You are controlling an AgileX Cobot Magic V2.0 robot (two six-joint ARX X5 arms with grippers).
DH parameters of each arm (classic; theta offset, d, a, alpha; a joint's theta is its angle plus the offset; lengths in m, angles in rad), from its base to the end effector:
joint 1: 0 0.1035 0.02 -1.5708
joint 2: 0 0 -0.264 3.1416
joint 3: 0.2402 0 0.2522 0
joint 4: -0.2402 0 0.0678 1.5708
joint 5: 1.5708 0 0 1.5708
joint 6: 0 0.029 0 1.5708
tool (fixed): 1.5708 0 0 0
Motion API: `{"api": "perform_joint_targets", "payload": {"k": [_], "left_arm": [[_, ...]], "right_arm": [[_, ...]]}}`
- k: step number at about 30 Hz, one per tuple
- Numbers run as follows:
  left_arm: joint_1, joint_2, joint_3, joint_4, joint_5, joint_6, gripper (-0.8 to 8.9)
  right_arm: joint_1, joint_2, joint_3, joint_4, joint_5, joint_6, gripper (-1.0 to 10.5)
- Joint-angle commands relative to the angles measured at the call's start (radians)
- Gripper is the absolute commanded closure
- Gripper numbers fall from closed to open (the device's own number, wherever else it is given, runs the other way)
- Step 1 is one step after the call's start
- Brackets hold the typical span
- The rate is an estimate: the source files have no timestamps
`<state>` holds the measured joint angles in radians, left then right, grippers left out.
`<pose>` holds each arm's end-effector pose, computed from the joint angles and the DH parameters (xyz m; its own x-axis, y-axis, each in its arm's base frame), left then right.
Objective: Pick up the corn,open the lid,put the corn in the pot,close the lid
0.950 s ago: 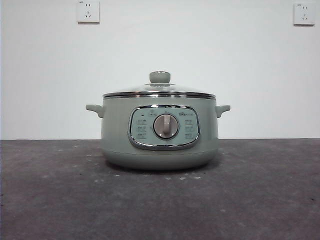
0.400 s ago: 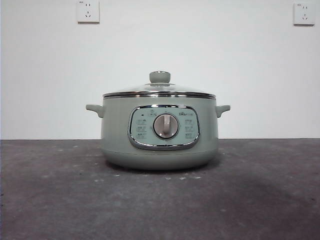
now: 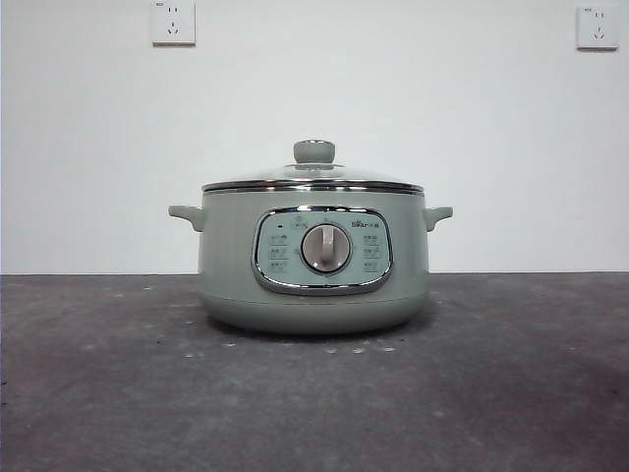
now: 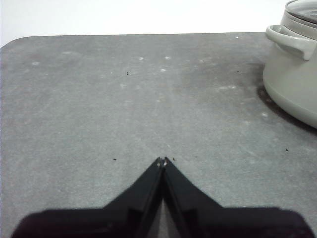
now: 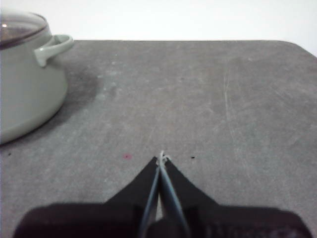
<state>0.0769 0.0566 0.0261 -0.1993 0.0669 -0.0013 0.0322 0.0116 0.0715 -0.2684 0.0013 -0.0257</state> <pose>0.0972 0.0055 0.1489 0.9738 0.0080 -0.2273 -0.0120 0.9998 -0.0165 0.0916 0.0029 0.1611 0.9779 0.0302 -0.2070 -0.0362 0.9990 -0.0254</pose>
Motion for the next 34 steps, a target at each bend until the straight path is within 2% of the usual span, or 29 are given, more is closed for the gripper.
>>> {"api": "perform_joint_targets", "payload": {"k": [1,34], "left_arm": [[0.003,-0.001,-0.008,0.007,0.004,-0.006,8.16],[0.003,-0.001,-0.008,0.007,0.004,-0.006,8.16]], "right_arm": [[-0.002,-0.004,-0.030,0.007,-0.002,0.000,9.5],[-0.001,-0.003,-0.030,0.010,-0.001,0.011,9.5]]}}
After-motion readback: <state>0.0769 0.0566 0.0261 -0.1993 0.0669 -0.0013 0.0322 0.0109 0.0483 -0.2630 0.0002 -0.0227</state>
